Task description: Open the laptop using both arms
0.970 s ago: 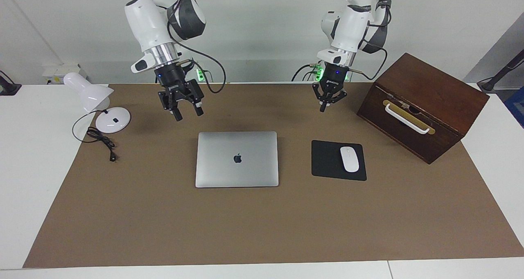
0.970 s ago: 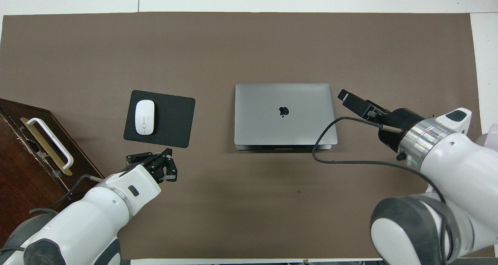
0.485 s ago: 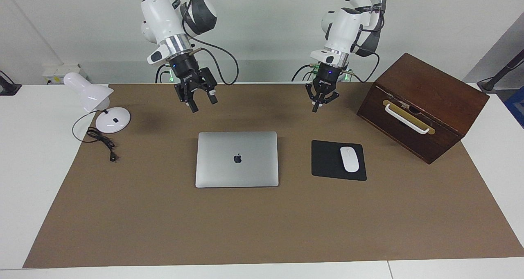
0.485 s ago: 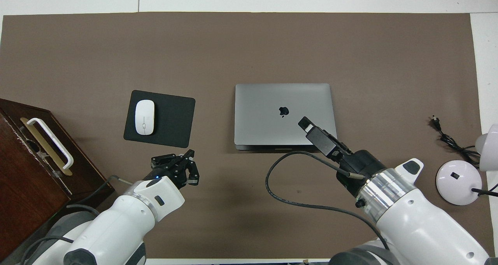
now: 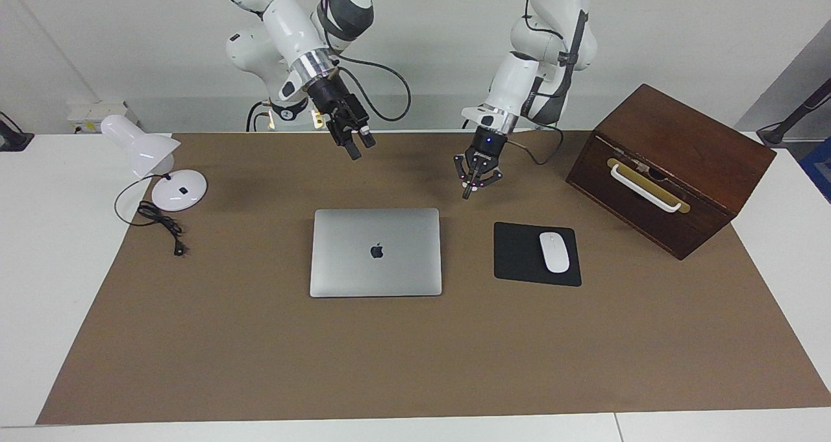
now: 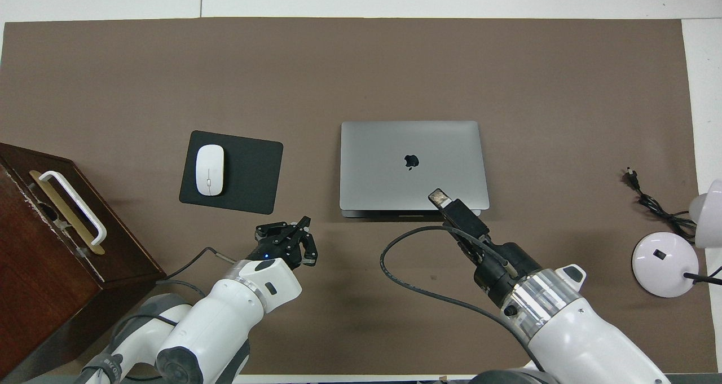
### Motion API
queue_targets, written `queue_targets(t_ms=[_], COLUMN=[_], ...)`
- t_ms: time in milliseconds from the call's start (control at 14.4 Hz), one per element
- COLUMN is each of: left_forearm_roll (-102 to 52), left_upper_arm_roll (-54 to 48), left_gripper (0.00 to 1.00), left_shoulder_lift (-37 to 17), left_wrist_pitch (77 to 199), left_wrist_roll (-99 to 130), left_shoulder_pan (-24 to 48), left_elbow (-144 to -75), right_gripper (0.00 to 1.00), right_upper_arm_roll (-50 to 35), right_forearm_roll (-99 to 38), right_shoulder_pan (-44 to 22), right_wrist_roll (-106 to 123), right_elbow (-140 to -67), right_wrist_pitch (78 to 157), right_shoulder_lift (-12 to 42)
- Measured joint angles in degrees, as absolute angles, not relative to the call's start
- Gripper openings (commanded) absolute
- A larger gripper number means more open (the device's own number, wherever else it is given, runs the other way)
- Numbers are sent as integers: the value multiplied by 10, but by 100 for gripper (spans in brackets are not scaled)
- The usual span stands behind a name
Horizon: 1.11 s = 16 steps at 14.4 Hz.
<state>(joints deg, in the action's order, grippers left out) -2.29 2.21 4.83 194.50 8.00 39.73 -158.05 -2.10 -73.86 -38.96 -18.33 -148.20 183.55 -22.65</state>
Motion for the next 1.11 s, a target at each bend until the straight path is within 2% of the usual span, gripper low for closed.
queue_targets(t_ms=[347, 1109], left_forearm_roll=[-23, -23], left_upper_arm_roll=[23, 22], left_gripper=[0, 0], left_shoulder_lift=[7, -87], left_wrist_pitch=[1988, 1995], left_wrist_roll=[80, 80], left_shoulder_pan=[407, 435], left_elbow=[-1574, -1496], right_gripper=[100, 100], right_upper_arm_roll=[-23, -23], right_forearm_roll=[-892, -905], right_shoulder_pan=[-395, -394], right_wrist_roll=[-66, -1], right_elbow=[-1489, -1493], right_wrist_pitch=[1837, 1843], right_shoulder_lift=[-225, -160])
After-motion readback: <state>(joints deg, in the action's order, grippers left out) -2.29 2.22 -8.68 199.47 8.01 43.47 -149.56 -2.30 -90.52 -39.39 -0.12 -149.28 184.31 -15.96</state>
